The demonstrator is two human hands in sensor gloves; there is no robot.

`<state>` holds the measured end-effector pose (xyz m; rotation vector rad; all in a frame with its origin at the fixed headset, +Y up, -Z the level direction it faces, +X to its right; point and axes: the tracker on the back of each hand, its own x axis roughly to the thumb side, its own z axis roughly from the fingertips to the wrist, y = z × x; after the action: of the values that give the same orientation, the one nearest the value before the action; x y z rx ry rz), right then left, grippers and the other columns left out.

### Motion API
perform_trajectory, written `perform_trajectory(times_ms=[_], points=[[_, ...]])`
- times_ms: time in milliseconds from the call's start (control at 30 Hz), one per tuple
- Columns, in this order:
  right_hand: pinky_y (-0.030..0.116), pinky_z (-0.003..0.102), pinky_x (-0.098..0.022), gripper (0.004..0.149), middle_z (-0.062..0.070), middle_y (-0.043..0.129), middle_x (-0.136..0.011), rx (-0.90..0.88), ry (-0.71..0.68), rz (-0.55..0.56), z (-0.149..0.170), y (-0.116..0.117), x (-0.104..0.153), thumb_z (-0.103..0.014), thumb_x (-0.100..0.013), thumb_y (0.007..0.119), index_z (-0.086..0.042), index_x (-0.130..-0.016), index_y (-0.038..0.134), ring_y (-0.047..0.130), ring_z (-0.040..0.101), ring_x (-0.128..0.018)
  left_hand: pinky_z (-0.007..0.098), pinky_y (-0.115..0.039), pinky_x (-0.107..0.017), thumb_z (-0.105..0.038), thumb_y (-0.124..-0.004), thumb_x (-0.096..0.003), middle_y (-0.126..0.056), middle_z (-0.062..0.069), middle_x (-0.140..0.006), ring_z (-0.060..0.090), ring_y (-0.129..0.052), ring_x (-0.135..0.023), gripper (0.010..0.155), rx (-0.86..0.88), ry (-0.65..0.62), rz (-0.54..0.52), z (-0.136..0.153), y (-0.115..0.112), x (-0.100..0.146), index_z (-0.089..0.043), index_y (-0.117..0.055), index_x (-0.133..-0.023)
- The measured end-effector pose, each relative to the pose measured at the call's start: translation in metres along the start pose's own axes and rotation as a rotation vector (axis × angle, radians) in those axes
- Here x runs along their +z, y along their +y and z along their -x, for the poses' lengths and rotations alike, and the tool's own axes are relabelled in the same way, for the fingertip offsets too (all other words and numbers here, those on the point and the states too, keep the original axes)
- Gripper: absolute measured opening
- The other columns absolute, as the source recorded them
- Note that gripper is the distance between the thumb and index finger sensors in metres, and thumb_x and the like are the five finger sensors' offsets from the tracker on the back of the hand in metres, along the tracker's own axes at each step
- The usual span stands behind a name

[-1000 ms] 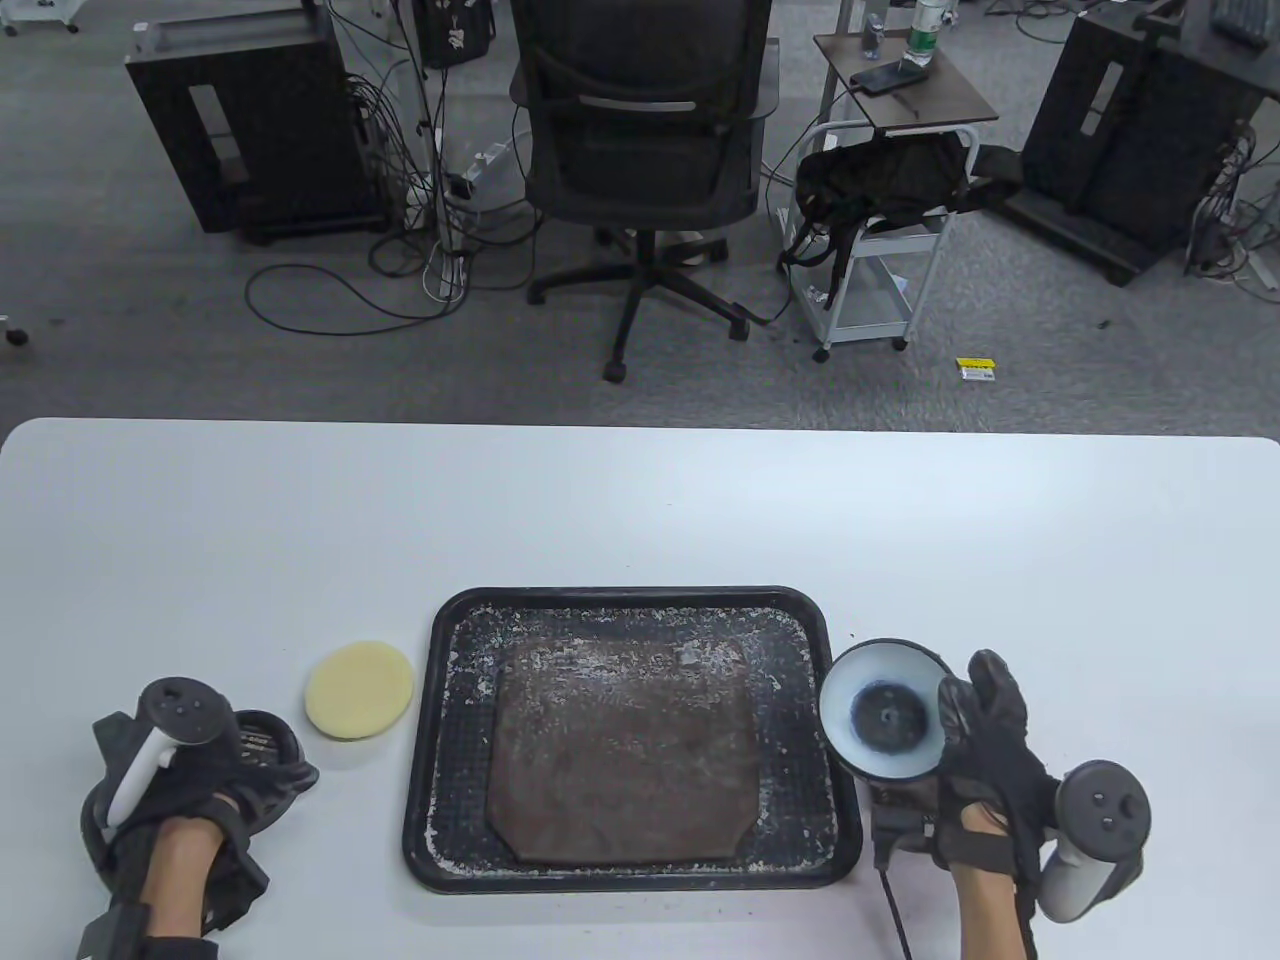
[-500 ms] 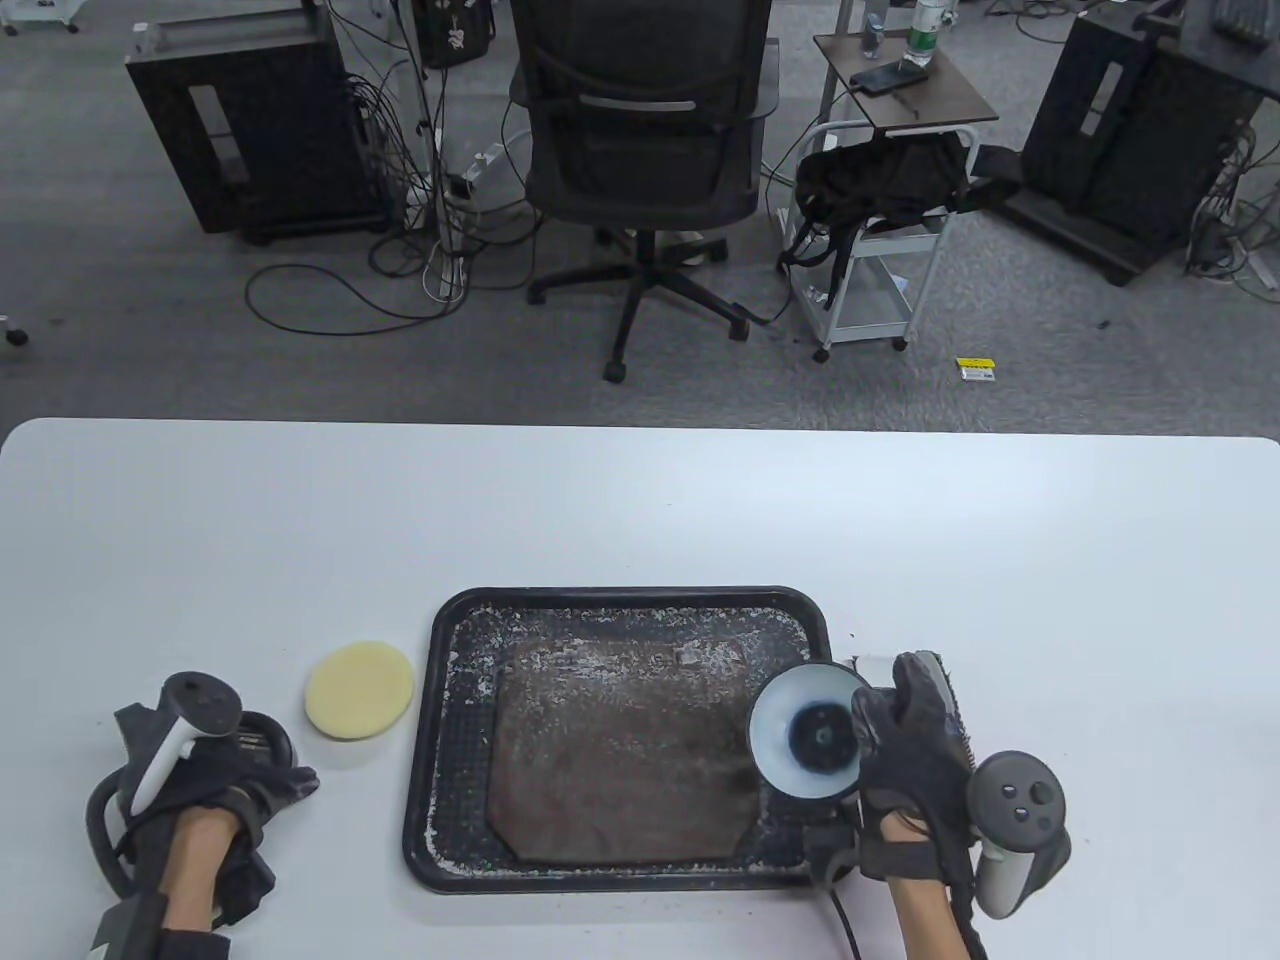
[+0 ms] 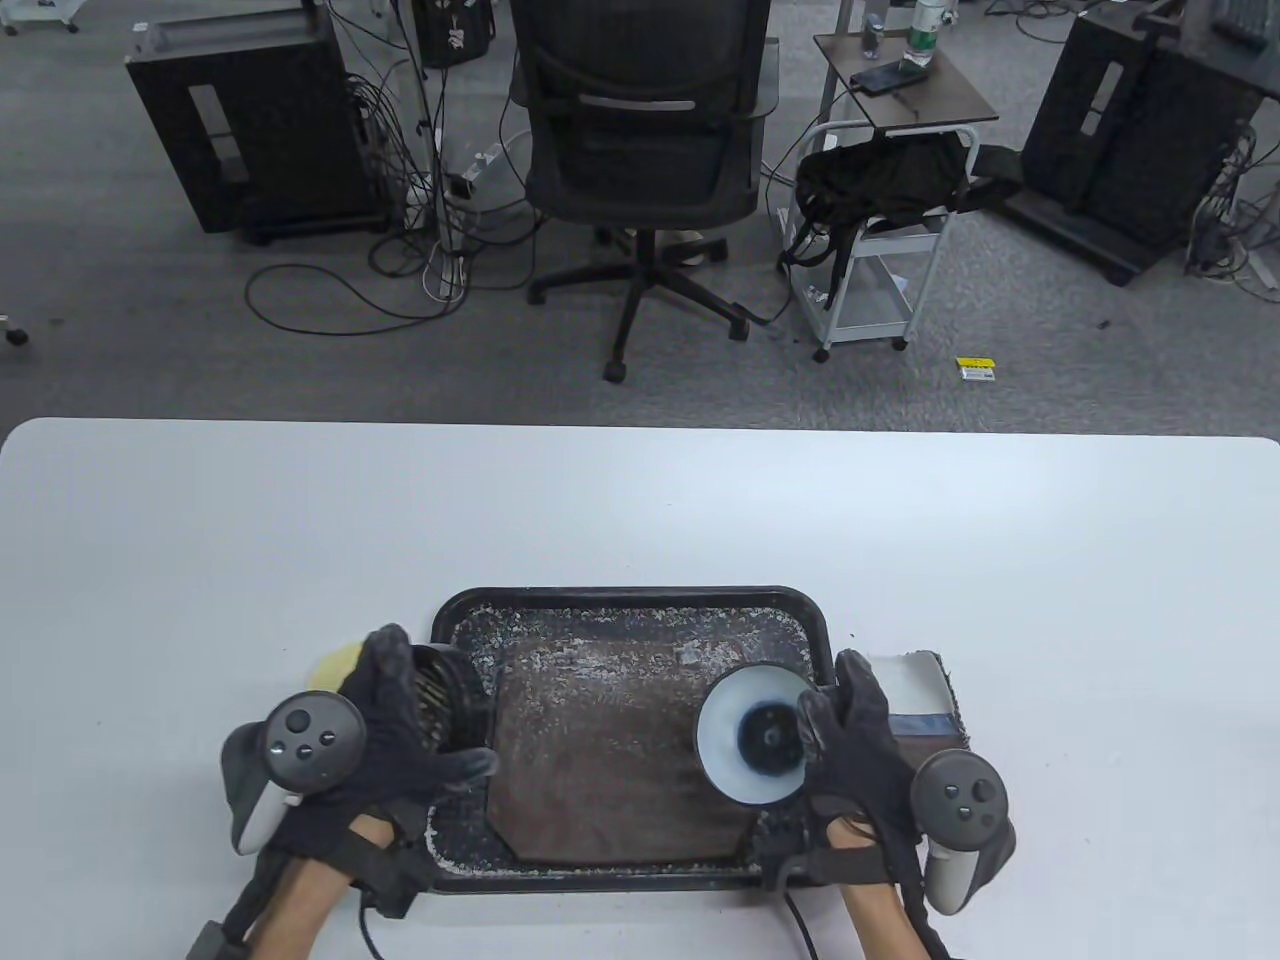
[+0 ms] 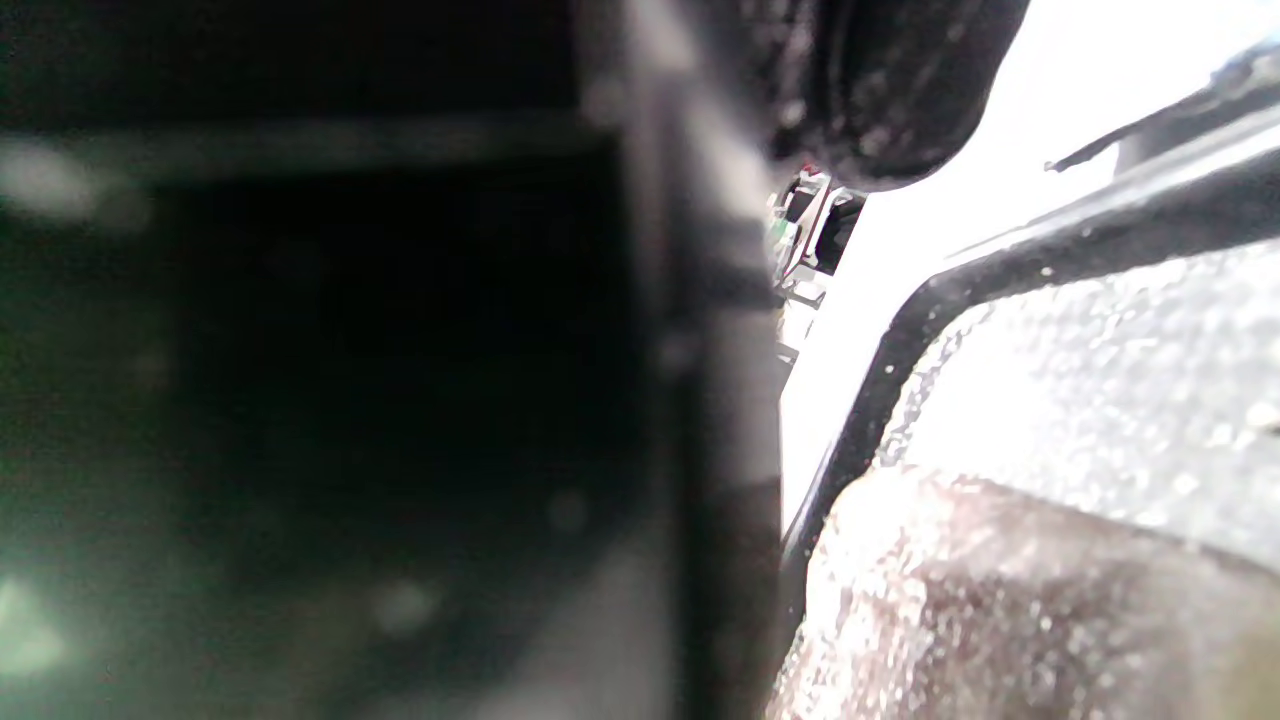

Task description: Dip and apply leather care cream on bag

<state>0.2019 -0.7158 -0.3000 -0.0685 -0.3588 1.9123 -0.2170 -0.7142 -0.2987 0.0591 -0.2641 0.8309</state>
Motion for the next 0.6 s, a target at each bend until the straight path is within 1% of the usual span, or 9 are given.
perform_trajectory(times_ms=[67,133,233,333,467,567,600], points=[[0.080,0.045,-0.046,0.083,0.018,0.079,-0.077,0.009,-0.023,-0.015,-0.005,0.007,0.003,-0.060,-0.049,0.069,-0.003,-0.107,0.051,0.091,0.017,-0.042,0.065,-0.052,-0.070,-0.077,-0.089,-0.0231,-0.015,0.011,-0.111,0.047,-0.032,-0.104,0.124,0.063,-0.053,0.017,-0.013,-0.017,-0.001,-0.023,-0.009,-0.100],[0.080,0.046,-0.046,0.083,0.018,0.079,-0.077,0.022,-0.056,-0.049,-0.014,0.022,0.009,-0.060,-0.049,0.069,-0.003,-0.107,0.051,0.091,0.017,-0.041,0.065,-0.051,-0.071,-0.077,-0.089,-0.0236,-0.015,0.010,-0.111,0.047,-0.031,-0.104,0.124,0.134,-0.125,0.041,-0.025,-0.036,-0.001,-0.024,-0.008,-0.100],[0.080,0.046,-0.046,0.083,0.018,0.079,-0.077,0.049,-0.093,-0.098,-0.022,0.042,0.016,-0.060,-0.048,0.069,-0.003,-0.107,0.051,0.091,0.017,-0.041,0.065,-0.051,-0.071,-0.077,-0.089,-0.0241,-0.014,0.010,-0.112,0.047,-0.030,-0.105,0.124,0.155,-0.182,0.051,-0.034,-0.052,0.001,-0.024,-0.007,-0.100],[0.080,0.046,-0.046,0.083,0.019,0.079,-0.077,0.085,-0.116,-0.158,-0.029,0.064,0.025,-0.059,-0.049,0.068,-0.003,-0.107,0.051,0.091,0.017,-0.041,0.065,-0.052,-0.071,-0.077,-0.089,-0.0245,-0.013,0.010,-0.111,0.047,-0.030,-0.105,0.124,0.143,-0.189,0.052,-0.038,-0.061,0.002,-0.024,-0.006,-0.100],[0.080,0.046,-0.045,0.082,0.019,0.078,-0.077,0.116,-0.126,-0.212,-0.035,0.088,0.036,-0.059,-0.049,0.068,-0.003,-0.107,0.050,0.091,0.017,-0.040,0.065,-0.055,-0.070,-0.078,-0.088,-0.0245,-0.014,0.010,-0.112,0.046,-0.032,-0.105,0.124,0.162,-0.193,0.094,-0.040,-0.071,0.005,-0.024,-0.007,-0.100],[0.080,0.046,-0.045,0.081,0.020,0.077,-0.078,0.127,-0.118,-0.235,-0.035,0.098,0.041,-0.058,-0.050,0.066,-0.003,-0.107,0.049,0.091,0.018,-0.040,0.065,-0.057,-0.068,-0.078,-0.087,-0.0246,-0.014,0.011,-0.111,0.047,-0.032,-0.104,0.123,0.206,-0.188,0.133,-0.043,-0.080,0.007,-0.025,-0.007,-0.100],[0.080,0.047,-0.043,0.081,0.020,0.077,-0.078,0.116,-0.097,-0.220,-0.033,0.098,0.041,-0.058,-0.050,0.066,-0.003,-0.107,0.049,0.091,0.018,-0.039,0.065,-0.057,-0.069,-0.078,-0.088,-0.0241,-0.014,0.010,-0.111,0.046,-0.032,-0.105,0.123,0.231,-0.156,0.121,-0.041,-0.081,0.009,-0.024,-0.008,-0.100]])
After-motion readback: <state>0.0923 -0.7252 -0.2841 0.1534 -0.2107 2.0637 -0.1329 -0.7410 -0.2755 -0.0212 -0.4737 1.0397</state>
